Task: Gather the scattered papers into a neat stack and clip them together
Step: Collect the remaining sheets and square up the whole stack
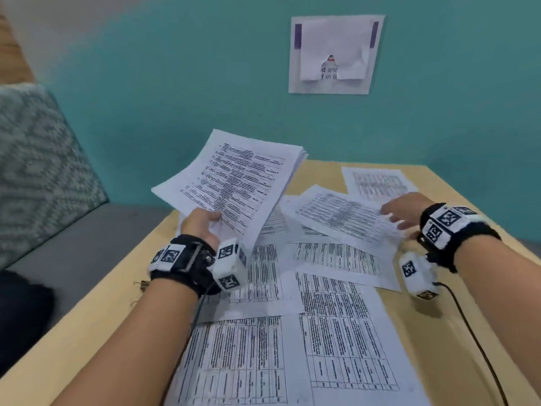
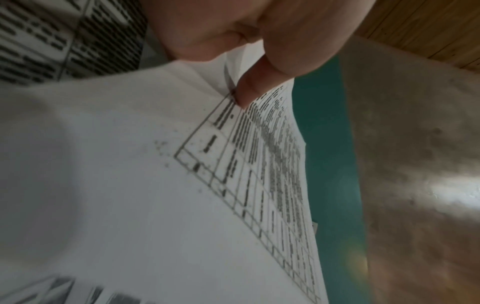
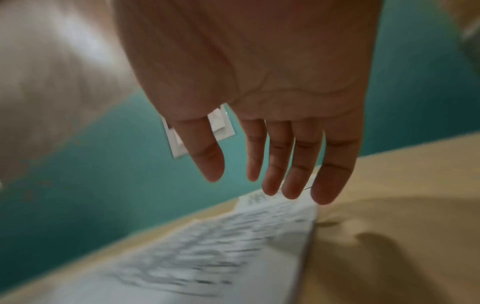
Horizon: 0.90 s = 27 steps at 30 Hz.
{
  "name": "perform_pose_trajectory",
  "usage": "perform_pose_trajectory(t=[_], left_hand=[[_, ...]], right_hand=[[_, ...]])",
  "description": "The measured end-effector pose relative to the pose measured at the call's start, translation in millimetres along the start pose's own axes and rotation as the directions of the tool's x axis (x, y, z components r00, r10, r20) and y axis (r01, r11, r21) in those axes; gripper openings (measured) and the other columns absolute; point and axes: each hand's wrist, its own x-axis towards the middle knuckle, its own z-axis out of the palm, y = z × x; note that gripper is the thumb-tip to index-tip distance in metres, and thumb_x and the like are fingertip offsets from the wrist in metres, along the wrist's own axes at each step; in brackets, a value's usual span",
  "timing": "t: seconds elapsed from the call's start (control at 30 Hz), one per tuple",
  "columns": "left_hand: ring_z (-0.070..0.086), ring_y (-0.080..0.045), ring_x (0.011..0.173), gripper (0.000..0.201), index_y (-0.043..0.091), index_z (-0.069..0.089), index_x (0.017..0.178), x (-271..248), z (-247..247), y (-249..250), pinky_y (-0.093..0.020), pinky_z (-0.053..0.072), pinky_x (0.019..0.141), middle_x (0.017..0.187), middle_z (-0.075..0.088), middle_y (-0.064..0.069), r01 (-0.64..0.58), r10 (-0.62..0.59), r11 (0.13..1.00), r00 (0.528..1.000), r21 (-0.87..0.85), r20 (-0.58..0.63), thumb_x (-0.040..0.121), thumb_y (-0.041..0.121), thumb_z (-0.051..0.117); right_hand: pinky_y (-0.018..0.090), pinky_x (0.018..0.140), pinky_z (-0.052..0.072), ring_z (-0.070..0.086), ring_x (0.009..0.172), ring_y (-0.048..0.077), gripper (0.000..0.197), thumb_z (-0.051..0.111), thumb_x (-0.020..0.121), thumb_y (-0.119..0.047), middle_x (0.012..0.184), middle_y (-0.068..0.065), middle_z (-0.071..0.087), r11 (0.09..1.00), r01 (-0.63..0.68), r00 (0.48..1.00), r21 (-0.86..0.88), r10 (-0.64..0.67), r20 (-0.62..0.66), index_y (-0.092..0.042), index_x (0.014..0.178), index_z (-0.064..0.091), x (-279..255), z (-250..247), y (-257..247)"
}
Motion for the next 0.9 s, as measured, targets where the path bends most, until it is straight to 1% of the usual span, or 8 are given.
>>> perform_pose_trajectory(t=[0.03, 0.1, 0.23, 0.33, 0.5, 0.6, 0.73, 0.9], left_hand=[[0.051, -0.046, 0.132, 0.093, 0.007, 0.056, 0.131, -4, -2, 1, -0.069, 0.036, 0.104, 0.15, 0.053, -0.012, 0.025, -0.027, 0.998, 0.999, -0.054, -0.042, 0.042, 0.001, 0.086], [0.043, -0.045, 0.138, 0.078, 0.005, 0.049, 0.142, -65, 11, 10, -0.064, 0.033, 0.109, 0.155, 0.042, -0.012, -0.012, 0.011, 1.0, 0.997, -0.016, -0.075, 0.07, -0.001, 0.078], [0.048, -0.049, 0.129, 0.076, 0.01, 0.034, 0.155, -100, 18, 13, -0.065, 0.043, 0.1, 0.152, 0.042, -0.018, 0.01, -0.006, 1.0, 0.991, 0.025, -0.136, 0.087, 0.003, 0.067], [0.051, -0.049, 0.127, 0.081, 0.011, 0.028, 0.158, -97, 18, 13, -0.06, 0.05, 0.086, 0.151, 0.044, -0.02, 0.04, -0.034, 0.999, 0.987, 0.035, -0.157, 0.087, 0.002, 0.067], [0.048, -0.053, 0.13, 0.094, 0.015, 0.023, 0.16, -91, 18, 10, -0.071, 0.04, 0.099, 0.154, 0.043, -0.021, 0.049, -0.048, 0.999, 0.985, 0.002, -0.167, 0.079, -0.003, 0.067], [0.05, -0.05, 0.129, 0.092, 0.014, 0.023, 0.16, -92, 19, 10, -0.069, 0.04, 0.102, 0.151, 0.047, -0.02, 0.041, -0.039, 0.999, 0.983, 0.007, -0.181, 0.081, -0.002, 0.068], [0.055, -0.051, 0.122, 0.091, 0.013, 0.031, 0.155, -84, 17, 8, -0.07, 0.042, 0.099, 0.146, 0.05, -0.022, 0.036, -0.026, 0.998, 0.982, 0.049, -0.186, 0.074, 0.001, 0.07], [0.058, -0.05, 0.119, 0.072, 0.009, 0.038, 0.15, -102, 22, 10, -0.064, 0.048, 0.097, 0.141, 0.053, -0.025, 0.057, -0.033, 0.982, 0.99, 0.181, -0.137, 0.085, 0.01, 0.069]], right_hand=[[0.04, 0.081, 0.054, 0.059, 0.096, 0.031, 0.03, 0.068, 0.093, -0.02, 0.116, 0.018, 0.066, 0.985, 0.004, 1.0, -0.171, -0.006, -0.011, 0.003, 0.113, 0.064, 13, 2, 3], [0.041, 0.101, 0.047, 0.058, 0.112, 0.035, 0.045, 0.066, 0.093, -0.026, 0.131, 0.022, 0.062, 0.905, 0.024, 1.0, -0.424, -0.023, 0.006, 0.007, 0.123, 0.063, 34, 7, 9], [0.036, 0.107, 0.044, 0.056, 0.129, 0.026, 0.059, 0.056, 0.097, -0.05, 0.14, 0.011, 0.06, 0.705, 0.145, 0.989, -0.694, -0.083, 0.122, -0.005, 0.134, 0.06, 36, 22, 10], [0.036, 0.108, 0.044, 0.056, 0.13, 0.023, 0.062, 0.06, 0.093, -0.053, 0.141, 0.007, 0.06, 0.67, 0.188, 0.981, -0.718, -0.088, 0.175, -0.009, 0.136, 0.061, 19, 34, -1], [0.038, 0.104, 0.05, 0.061, 0.12, 0.025, 0.064, 0.071, 0.088, -0.049, 0.136, 0.009, 0.062, 0.671, 0.277, 0.952, -0.687, -0.095, 0.291, -0.007, 0.136, 0.06, -4, 52, -28], [0.035, 0.102, 0.048, 0.059, 0.125, 0.027, 0.065, 0.073, 0.087, -0.046, 0.14, 0.012, 0.059, 0.646, 0.322, 0.931, -0.692, -0.082, 0.357, -0.004, 0.135, 0.059, -18, 60, -41], [0.03, 0.086, 0.05, 0.051, 0.135, 0.036, 0.075, 0.075, 0.085, -0.047, 0.148, 0.021, 0.052, 0.649, 0.373, 0.897, -0.663, -0.071, 0.436, 0.0, 0.14, 0.055, -36, 68, -54], [0.039, 0.109, 0.041, 0.054, 0.13, 0.027, 0.059, 0.06, 0.096, -0.049, 0.142, 0.008, 0.058, 0.677, 0.331, 0.932, -0.657, -0.125, 0.341, -0.008, 0.138, 0.057, -26, 66, -54]])
